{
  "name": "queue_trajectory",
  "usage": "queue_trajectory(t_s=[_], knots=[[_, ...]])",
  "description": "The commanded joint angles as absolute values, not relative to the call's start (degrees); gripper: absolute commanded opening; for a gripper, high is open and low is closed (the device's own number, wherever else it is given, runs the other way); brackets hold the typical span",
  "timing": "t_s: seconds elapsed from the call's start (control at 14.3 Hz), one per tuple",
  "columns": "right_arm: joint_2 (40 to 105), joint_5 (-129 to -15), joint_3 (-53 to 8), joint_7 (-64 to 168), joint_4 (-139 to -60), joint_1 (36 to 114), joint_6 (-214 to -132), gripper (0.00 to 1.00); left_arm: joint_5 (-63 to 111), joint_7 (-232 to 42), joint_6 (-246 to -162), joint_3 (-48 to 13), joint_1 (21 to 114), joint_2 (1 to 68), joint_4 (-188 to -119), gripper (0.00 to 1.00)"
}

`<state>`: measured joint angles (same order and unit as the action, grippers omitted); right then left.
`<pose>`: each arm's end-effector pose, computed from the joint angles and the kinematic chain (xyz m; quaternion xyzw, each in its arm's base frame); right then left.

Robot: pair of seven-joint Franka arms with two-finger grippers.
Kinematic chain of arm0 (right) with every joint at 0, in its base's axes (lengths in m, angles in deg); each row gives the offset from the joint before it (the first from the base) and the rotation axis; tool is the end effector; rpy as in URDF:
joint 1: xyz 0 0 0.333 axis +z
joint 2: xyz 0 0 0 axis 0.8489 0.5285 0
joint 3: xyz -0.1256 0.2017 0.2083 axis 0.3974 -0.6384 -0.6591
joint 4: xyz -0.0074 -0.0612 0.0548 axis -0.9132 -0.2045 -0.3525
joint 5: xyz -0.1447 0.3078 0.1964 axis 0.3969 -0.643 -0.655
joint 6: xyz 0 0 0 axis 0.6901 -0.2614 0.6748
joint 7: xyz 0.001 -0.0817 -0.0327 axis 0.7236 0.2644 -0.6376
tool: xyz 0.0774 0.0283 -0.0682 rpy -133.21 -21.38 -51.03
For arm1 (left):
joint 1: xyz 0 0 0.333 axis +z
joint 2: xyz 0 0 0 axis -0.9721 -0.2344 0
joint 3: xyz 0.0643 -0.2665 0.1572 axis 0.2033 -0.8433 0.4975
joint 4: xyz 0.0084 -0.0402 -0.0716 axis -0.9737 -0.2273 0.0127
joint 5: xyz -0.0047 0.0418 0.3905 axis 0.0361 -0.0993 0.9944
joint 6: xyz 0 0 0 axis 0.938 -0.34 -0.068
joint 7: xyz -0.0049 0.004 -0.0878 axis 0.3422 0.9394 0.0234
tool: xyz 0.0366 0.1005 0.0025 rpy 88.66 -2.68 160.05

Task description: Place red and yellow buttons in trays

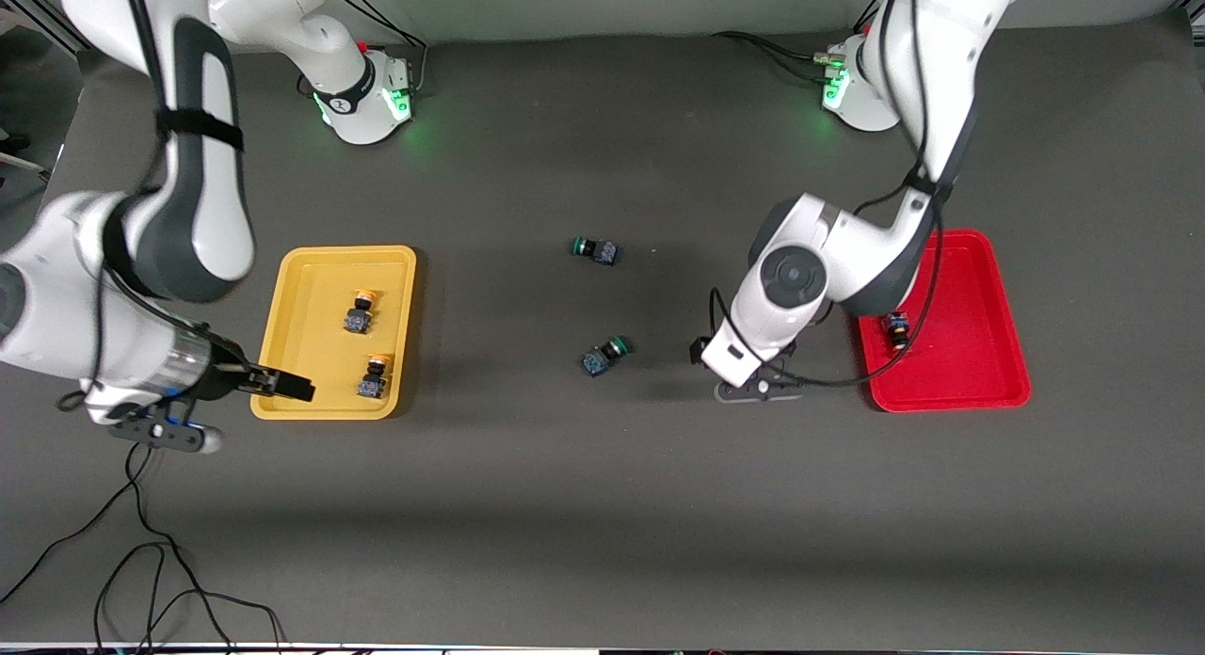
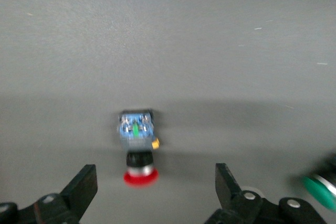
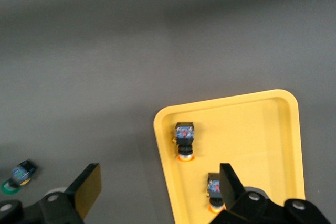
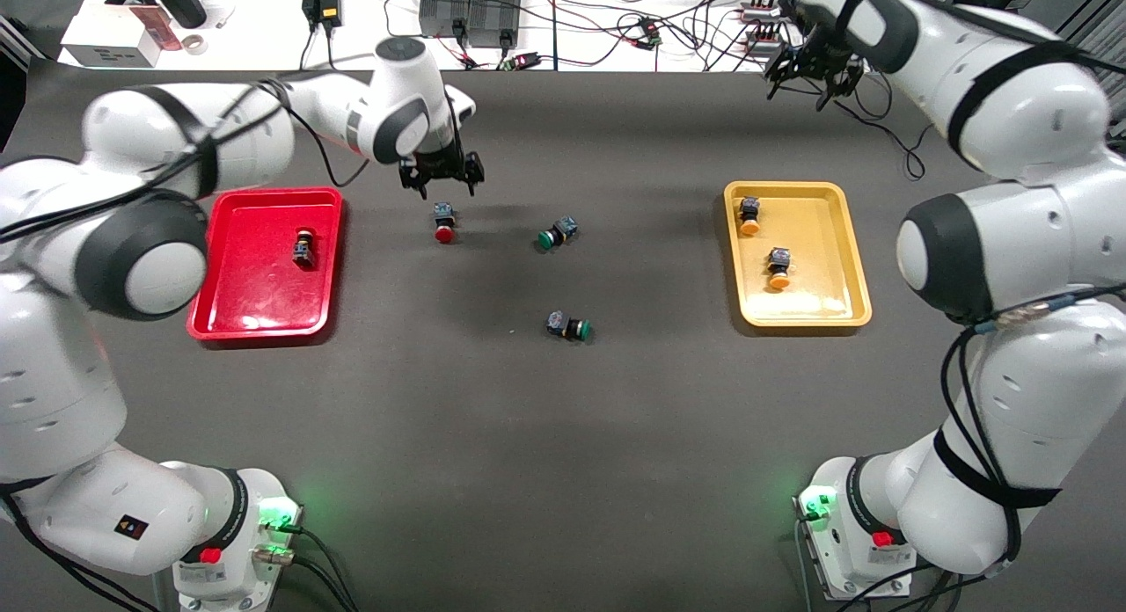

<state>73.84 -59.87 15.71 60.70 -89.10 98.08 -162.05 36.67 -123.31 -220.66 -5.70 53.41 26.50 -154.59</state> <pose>0.6559 0.0612 0.4492 -0.9932 0.1001 0.0186 0.0562 0.5821 -0.3217 0.2371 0.9995 0.0316 -0.0043 0.0087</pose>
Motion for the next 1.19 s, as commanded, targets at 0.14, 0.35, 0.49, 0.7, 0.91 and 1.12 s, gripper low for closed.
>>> queue_trajectory(t_s=[0.14, 0.35, 0.49, 0.7, 0.91, 1.12], knots=[[70.05, -55.07, 14.77, 60.33, -83.68, 98.62, -152.87, 1.0, 38.55, -124.73, -224.33, -3.83, 53.24, 21.42, -152.32, 1.0], [63.11, -48.75, 7.24, 60.33, -85.17, 93.54, -151.37, 1.0, 38.02, -126.65, -224.42, -3.82, 53.24, 20.53, -152.14, 0.84], [58.11, -44.44, -1.54, 60.33, -88.58, 85.65, -150.92, 1.0, 38.02, -127.72, -225.21, -3.73, 53.33, 20.0, -152.06, 0.5], [52.65, -40.55, -9.83, 60.25, -93.42, 77.28, -151.54, 1.0, 38.02, -129.91, -224.95, -3.82, 53.68, 20.26, -152.06, 0.24], [48.95, -39.49, -16.32, 60.24, -98.6, 69.55, -154.95, 1.0, 37.67, -129.57, -217.78, -4.0, 54.29, 23.5, -150.48, 0.23], [47.27, -37.3, -25.65, 60.24, -103.45, 61.63, -161.37, 1.0, 31.81, -123.63, -203.45, -4.7, 57.19, 31.57, -148.63, 0.23]])
